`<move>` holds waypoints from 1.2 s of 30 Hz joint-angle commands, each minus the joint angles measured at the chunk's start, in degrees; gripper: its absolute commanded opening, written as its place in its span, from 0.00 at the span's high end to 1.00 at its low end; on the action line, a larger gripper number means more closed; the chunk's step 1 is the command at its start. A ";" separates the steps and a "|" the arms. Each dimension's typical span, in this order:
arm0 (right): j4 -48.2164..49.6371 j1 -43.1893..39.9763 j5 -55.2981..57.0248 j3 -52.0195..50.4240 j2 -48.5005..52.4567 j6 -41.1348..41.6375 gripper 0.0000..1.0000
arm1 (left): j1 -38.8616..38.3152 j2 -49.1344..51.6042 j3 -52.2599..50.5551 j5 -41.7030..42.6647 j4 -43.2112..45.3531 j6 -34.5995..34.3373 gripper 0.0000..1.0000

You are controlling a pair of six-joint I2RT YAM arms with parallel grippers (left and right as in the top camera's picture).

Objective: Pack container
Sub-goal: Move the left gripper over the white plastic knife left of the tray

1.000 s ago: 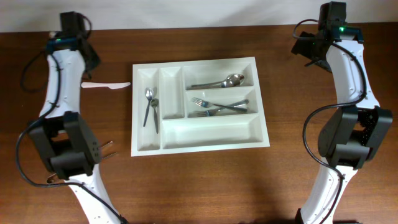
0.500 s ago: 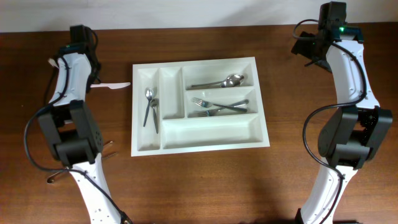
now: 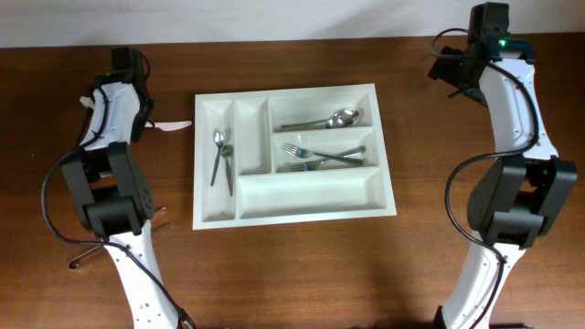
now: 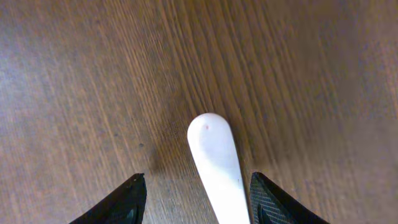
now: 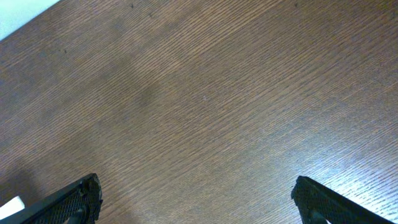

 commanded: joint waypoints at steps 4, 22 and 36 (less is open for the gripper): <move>0.00 -0.02 0.11 0.92 0.94 0.09 0.01 | -0.02 3.93 0.44 2.73 0.26 -0.74 0.46; 0.00 -0.02 0.11 0.92 0.94 0.09 0.01 | 0.15 4.63 0.44 8.33 -8.41 -0.72 0.77; 0.00 -0.02 0.11 0.92 0.94 0.09 0.01 | 2.40 4.63 0.44 9.40 -13.35 -0.70 0.87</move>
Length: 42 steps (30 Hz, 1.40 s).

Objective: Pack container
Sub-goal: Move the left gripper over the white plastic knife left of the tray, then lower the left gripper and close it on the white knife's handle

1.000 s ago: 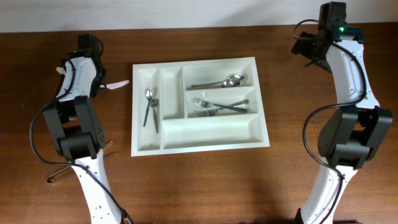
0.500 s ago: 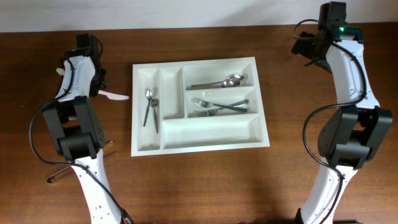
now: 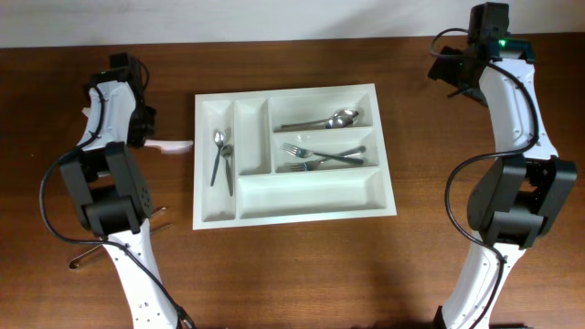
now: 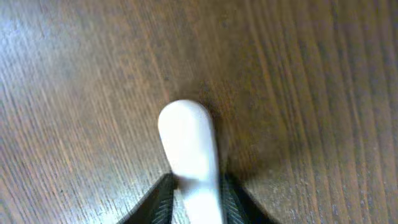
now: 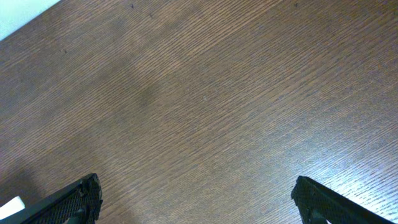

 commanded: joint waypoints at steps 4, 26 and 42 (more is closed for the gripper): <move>0.00 -0.04 0.11 0.92 0.94 0.11 0.01 | 2.12 3.43 -2.21 3.87 -1.36 -0.07 0.98; 0.00 -0.02 0.11 0.92 0.94 0.11 0.01 | 3.98 3.41 -1.86 3.08 3.58 15.45 0.69; 0.00 -0.02 0.11 0.92 0.94 0.11 0.01 | 3.82 -0.48 1.97 2.36 -0.66 65.26 0.65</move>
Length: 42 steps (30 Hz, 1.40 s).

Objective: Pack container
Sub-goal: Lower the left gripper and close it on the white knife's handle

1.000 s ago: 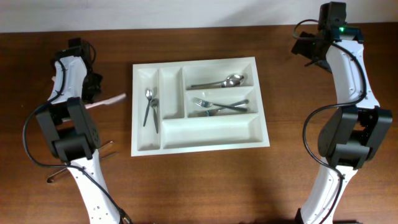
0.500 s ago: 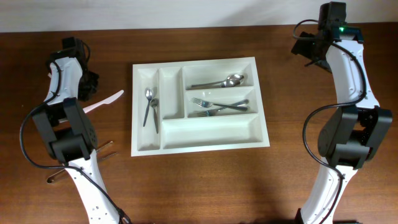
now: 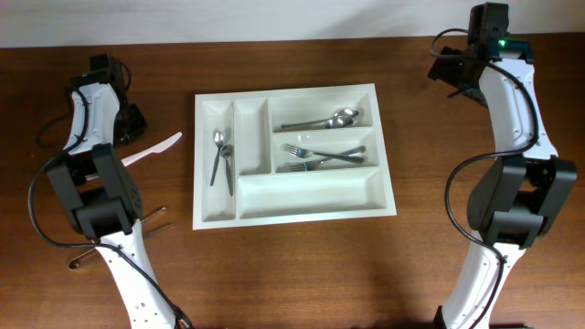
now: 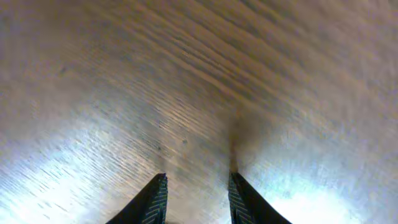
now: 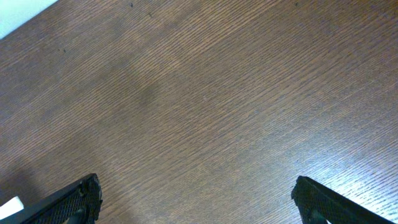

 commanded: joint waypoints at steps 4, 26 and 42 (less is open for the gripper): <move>0.00 -0.02 0.11 0.92 0.83 0.13 0.01 | 0.24 -2.73 0.96 0.42 -3.39 24.76 0.61; 0.00 -0.02 0.11 0.92 0.83 0.13 0.01 | 0.50 -7.39 1.01 12.41 -11.67 57.90 0.52; 0.00 -0.02 0.11 0.92 0.83 0.13 0.01 | 5.40 -7.37 0.96 15.56 -15.28 65.22 0.52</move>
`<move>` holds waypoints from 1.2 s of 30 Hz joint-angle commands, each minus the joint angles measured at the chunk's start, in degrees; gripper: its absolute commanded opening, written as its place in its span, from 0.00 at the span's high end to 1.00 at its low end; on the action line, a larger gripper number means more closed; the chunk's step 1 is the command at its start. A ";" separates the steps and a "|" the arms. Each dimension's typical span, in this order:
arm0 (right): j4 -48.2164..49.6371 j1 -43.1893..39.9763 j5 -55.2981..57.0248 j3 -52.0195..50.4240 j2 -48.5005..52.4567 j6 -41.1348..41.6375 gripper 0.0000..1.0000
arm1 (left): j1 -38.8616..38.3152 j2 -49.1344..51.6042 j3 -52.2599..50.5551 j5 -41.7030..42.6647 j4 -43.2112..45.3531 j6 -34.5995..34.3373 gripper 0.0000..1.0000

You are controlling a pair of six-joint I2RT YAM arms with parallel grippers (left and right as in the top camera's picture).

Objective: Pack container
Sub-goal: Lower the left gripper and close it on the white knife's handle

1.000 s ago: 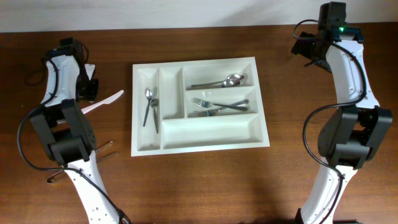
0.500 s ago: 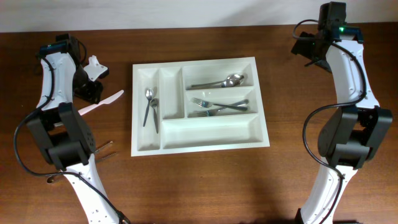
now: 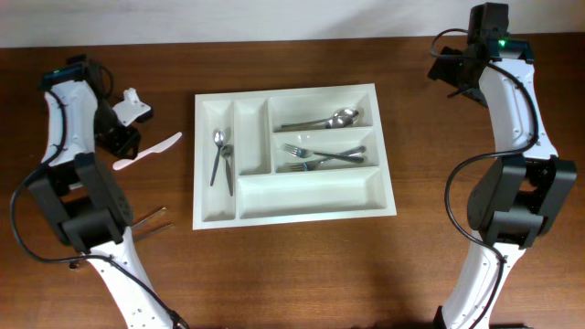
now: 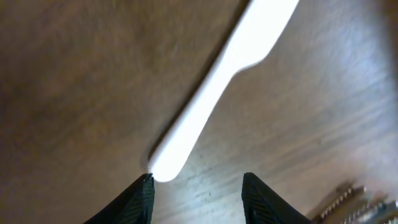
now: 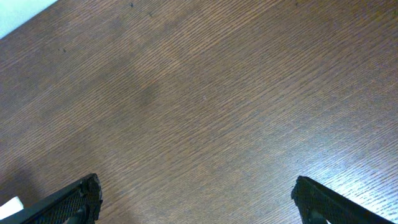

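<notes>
A white plastic knife (image 3: 146, 151) lies slanted on the wood left of the white cutlery tray (image 3: 292, 91). In the left wrist view the knife (image 4: 217, 93) runs from the top right down to my left gripper (image 4: 198, 199). The gripper is open, and the knife's handle end lies just beside its left fingertip (image 4: 142, 196), not between the fingers. From overhead the left gripper (image 3: 119, 146) hovers at the knife's left end. My right gripper (image 5: 196, 199) is open over bare wood at the far right (image 3: 454, 73).
The tray holds small spoons (image 3: 221, 151) in a left slot, large spoons (image 3: 320, 120) and forks (image 3: 320, 155) on the right. Its long front compartment (image 3: 306, 194) has nothing in it. Metal utensils (image 3: 151, 219) lie on the table at the front left.
The left arm has swung further left and turned, so its wrist camera now looks along the knife. Its jaws stand wider apart. The knife lies where it did, and the right arm is unchanged.
The knife first lay level by the tray's upper left corner, between the open left fingers. Then the left gripper was shut on it, lower down. After that the knife lay slanted on the table, let go. Now the gripper is open at its handle end.
</notes>
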 commanded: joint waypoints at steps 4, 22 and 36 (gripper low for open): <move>0.00 -0.04 0.09 0.92 0.79 0.07 0.01 | 3.17 -1.70 -0.02 6.14 -1.84 4.81 0.52; 0.00 -0.02 0.09 0.92 0.79 0.07 0.01 | 4.28 -1.70 -6.12 5.64 6.08 8.66 0.50; 0.00 -0.02 0.09 0.92 0.79 0.07 0.01 | 4.26 -1.70 -6.47 5.68 8.98 11.04 0.50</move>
